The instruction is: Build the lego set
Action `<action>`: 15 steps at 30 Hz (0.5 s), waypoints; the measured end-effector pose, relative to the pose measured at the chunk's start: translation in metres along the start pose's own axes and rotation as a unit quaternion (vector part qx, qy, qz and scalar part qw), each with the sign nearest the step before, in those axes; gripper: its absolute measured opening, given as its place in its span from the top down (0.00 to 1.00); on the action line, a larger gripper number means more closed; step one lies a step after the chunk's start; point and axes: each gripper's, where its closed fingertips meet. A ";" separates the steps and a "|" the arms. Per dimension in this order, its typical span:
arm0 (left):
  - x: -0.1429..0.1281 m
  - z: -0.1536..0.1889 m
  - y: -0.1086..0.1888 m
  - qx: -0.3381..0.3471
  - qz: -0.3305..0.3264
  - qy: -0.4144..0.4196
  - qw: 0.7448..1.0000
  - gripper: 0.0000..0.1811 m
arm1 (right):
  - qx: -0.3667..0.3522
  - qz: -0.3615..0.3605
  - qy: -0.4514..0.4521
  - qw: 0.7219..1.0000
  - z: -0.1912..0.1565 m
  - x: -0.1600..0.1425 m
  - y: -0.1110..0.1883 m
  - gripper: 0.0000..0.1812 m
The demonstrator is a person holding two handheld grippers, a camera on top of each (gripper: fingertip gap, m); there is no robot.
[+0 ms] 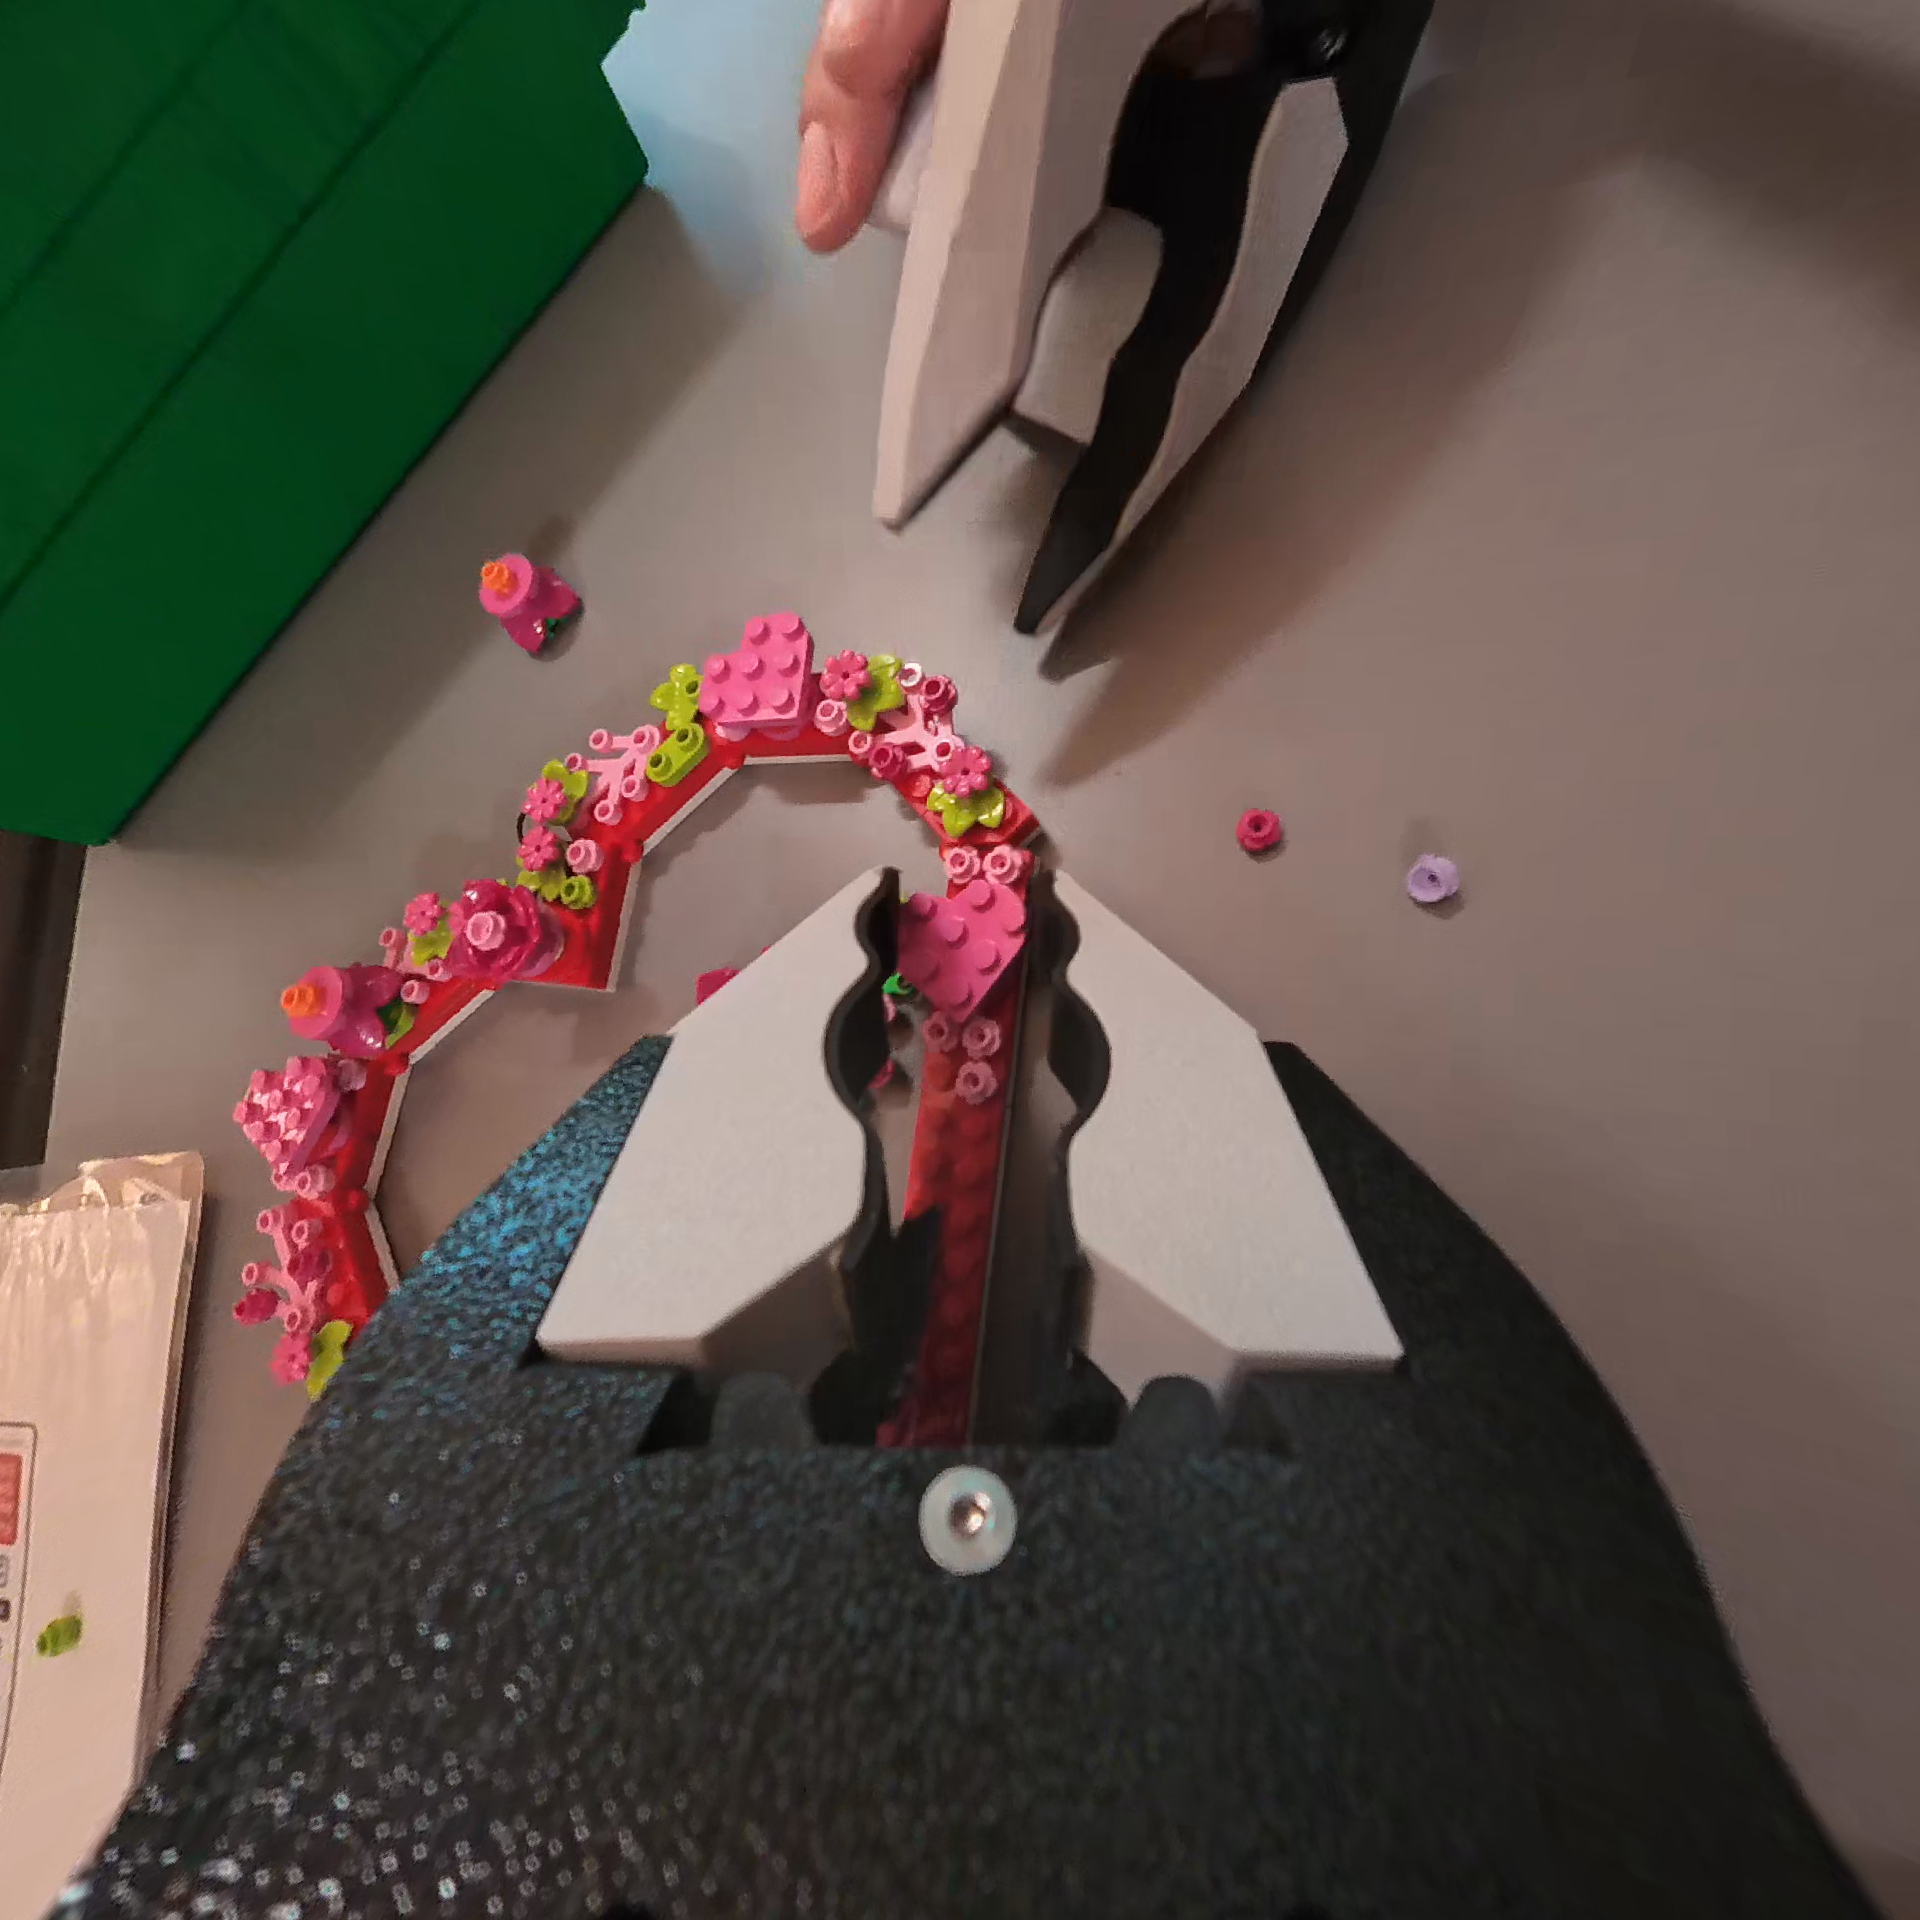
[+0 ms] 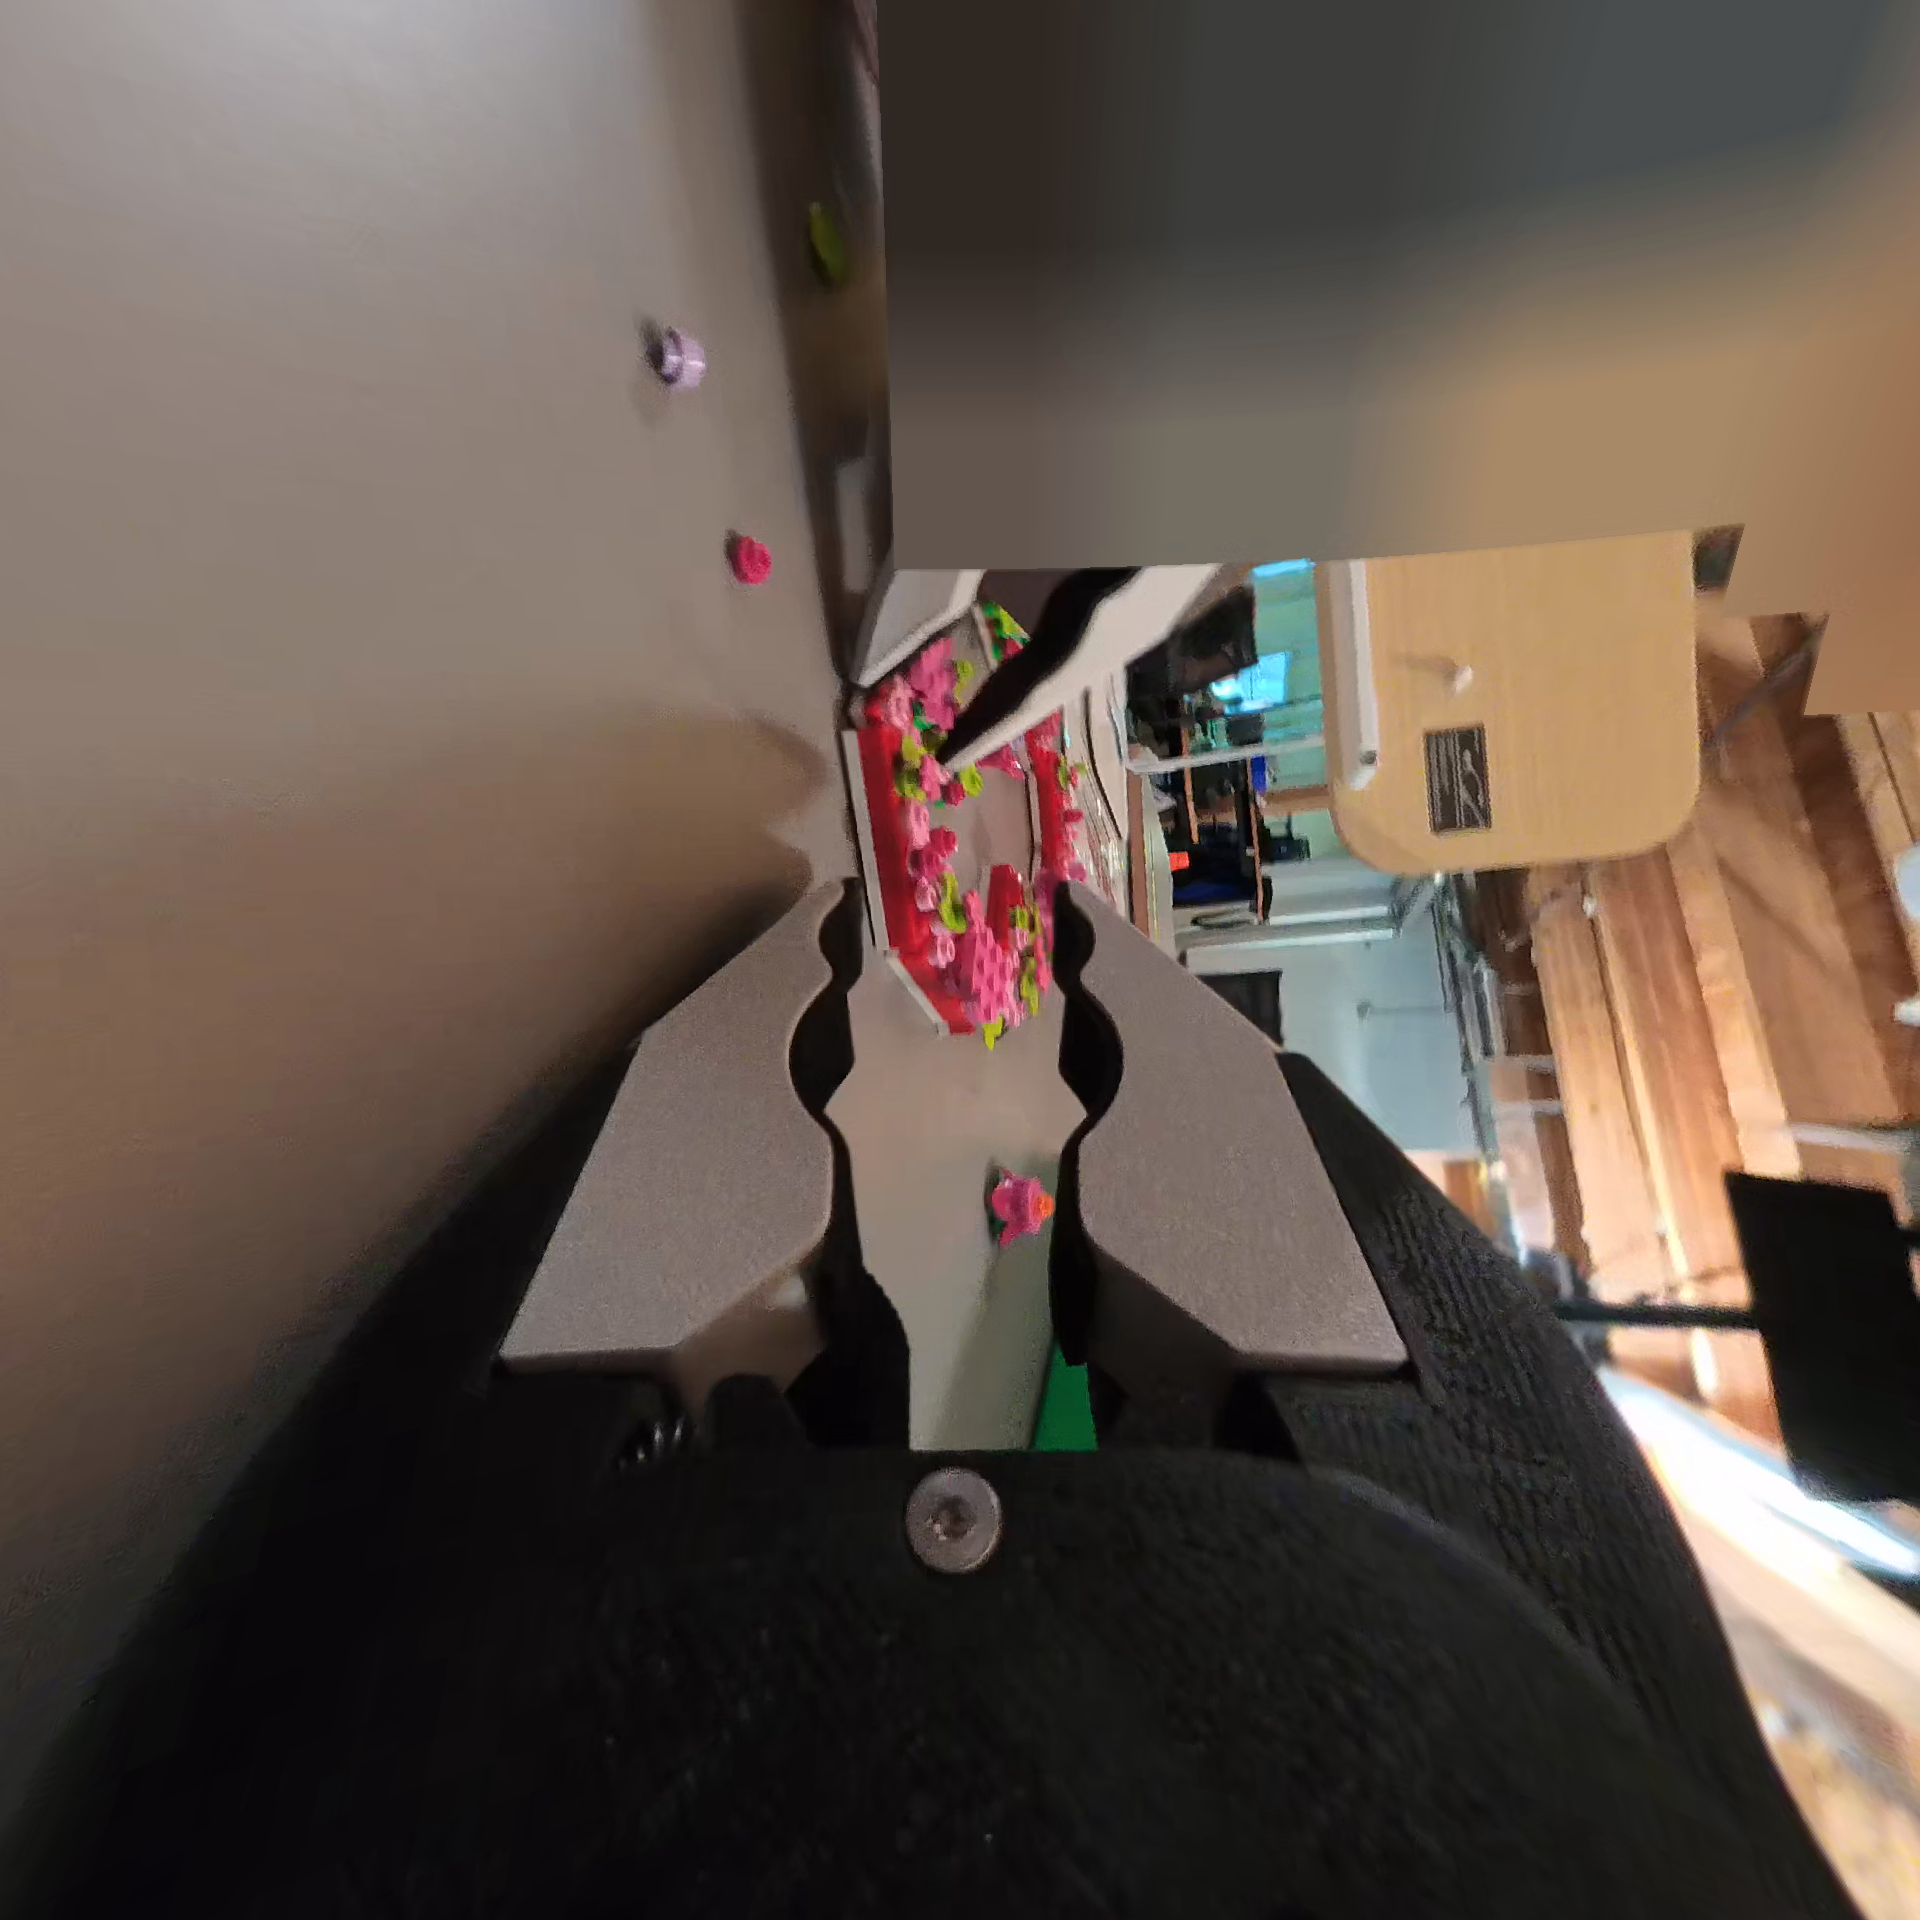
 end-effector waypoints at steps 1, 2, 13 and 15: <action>0.001 0.002 0.000 -0.005 0.002 0.003 1.000 0.85 | -0.006 -0.005 -0.025 1.000 0.003 -0.003 0.003 0.80; 0.002 0.003 0.000 -0.010 0.003 0.007 1.000 0.82 | -0.015 -0.012 -0.049 0.999 0.006 -0.007 0.005 0.79; 0.038 -0.018 0.110 -0.056 0.160 0.108 0.980 0.72 | -0.145 -0.101 -0.253 0.951 0.061 -0.053 0.025 0.79; 0.032 -0.035 0.137 -0.006 0.212 0.154 0.965 0.73 | -0.162 -0.108 -0.286 0.938 0.067 -0.059 0.029 0.80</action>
Point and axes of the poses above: each gripper's, where its closed fingertips meet, y back along the fingers, x out of its top, z = x × y across the jaws, and after that the axes turned 12 degrees about -z, right-handed
